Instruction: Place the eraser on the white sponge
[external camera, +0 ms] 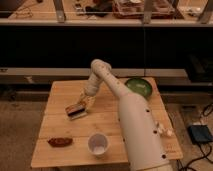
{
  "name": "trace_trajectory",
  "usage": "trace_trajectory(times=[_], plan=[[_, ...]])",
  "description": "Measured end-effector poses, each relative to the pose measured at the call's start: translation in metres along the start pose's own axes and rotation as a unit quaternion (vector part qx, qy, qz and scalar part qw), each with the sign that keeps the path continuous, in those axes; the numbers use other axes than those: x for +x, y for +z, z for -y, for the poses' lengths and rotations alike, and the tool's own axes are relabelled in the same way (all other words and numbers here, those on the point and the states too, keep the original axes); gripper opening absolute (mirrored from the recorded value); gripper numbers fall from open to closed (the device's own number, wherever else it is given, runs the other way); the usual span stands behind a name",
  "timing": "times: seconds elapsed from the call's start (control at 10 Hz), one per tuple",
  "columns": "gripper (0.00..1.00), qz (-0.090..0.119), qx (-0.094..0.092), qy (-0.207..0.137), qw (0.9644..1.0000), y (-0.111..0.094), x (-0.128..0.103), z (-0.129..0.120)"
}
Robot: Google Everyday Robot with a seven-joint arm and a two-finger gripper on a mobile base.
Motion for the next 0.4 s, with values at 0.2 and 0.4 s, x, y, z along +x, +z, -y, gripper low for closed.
trace_trajectory(times=[0.2,0.4], plan=[[0.80,0.000,-0.001,-0.001,1.0000,0.0006,-0.0006,0.0003],[0.80,0.000,-0.001,-0.001,1.0000,0.0008,-0.0009,0.0006]])
